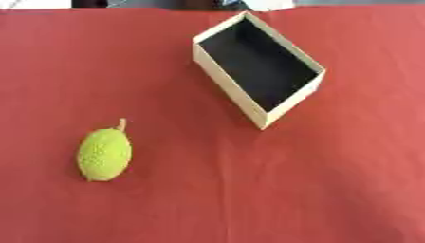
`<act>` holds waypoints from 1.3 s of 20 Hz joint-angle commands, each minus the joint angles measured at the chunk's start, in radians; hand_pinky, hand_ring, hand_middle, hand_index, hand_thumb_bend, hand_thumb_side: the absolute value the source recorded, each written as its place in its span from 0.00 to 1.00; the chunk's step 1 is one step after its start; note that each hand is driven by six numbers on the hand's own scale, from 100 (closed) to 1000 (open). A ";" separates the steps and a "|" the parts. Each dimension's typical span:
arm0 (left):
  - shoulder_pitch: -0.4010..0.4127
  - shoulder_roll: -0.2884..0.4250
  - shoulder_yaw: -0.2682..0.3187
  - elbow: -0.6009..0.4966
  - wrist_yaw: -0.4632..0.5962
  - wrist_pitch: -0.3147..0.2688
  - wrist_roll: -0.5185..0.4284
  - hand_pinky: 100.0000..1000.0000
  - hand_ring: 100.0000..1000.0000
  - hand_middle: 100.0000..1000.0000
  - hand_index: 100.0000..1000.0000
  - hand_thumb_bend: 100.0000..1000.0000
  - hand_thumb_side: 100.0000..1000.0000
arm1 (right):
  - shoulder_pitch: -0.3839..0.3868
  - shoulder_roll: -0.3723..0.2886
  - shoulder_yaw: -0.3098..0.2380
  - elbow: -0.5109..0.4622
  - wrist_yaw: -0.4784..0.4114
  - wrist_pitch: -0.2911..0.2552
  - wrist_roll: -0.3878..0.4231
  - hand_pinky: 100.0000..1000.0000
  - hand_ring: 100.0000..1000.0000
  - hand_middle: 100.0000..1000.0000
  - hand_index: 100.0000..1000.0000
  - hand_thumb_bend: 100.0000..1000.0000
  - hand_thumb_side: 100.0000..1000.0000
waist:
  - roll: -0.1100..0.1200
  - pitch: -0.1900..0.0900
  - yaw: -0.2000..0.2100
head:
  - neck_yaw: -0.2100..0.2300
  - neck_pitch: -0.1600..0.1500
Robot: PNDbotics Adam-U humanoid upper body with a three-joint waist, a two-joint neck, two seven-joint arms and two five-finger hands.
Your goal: Pick up objects on the table and place them in the box.
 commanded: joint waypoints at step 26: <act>0.262 0.256 -0.095 0.369 -0.003 -0.604 -0.219 0.70 0.67 0.65 0.80 0.00 0.74 | 0.001 -0.047 -0.004 -0.017 0.003 0.001 0.002 0.80 0.75 0.49 0.72 0.00 0.58 | 0.045 -0.029 -0.002 | -0.043 0.015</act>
